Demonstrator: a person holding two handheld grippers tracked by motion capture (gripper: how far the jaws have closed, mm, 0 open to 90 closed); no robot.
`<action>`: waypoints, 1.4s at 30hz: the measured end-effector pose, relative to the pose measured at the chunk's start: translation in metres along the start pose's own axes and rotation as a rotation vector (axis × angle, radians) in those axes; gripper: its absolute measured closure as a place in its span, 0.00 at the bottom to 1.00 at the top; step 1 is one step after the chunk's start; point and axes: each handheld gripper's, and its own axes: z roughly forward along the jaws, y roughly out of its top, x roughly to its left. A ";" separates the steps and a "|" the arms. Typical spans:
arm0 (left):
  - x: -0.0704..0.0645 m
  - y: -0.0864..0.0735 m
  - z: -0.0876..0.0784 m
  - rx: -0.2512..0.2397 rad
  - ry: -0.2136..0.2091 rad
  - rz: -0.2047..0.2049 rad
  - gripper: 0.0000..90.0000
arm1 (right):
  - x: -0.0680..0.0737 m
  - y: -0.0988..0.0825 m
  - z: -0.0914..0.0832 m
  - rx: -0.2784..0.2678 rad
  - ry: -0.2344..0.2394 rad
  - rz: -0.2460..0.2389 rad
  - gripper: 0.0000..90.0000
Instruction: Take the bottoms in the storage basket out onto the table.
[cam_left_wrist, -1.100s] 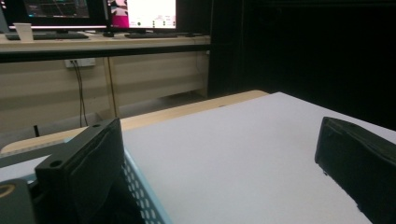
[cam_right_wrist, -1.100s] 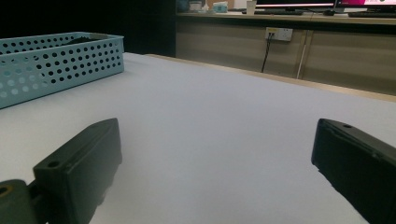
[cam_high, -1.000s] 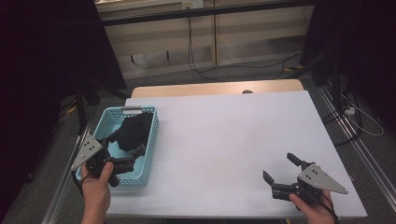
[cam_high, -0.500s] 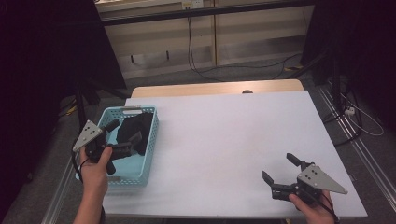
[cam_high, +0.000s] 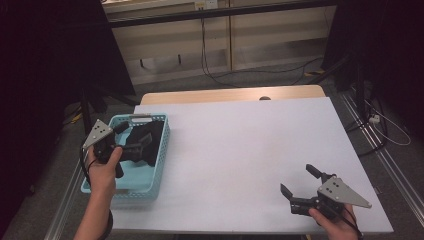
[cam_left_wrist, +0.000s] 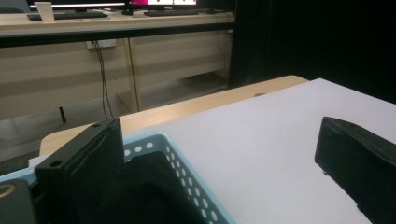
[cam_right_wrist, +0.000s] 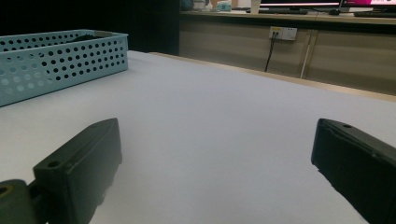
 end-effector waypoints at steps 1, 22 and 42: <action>0.002 0.000 0.002 0.006 0.005 0.004 0.02 | 0.000 0.000 0.000 0.000 0.001 0.000 0.01; 0.036 -0.015 0.029 0.125 0.075 0.011 0.02 | 0.001 0.000 0.000 0.001 0.016 -0.009 0.01; 0.045 -0.023 0.058 0.235 0.075 0.035 0.03 | 0.002 0.000 0.000 0.000 0.027 -0.012 0.01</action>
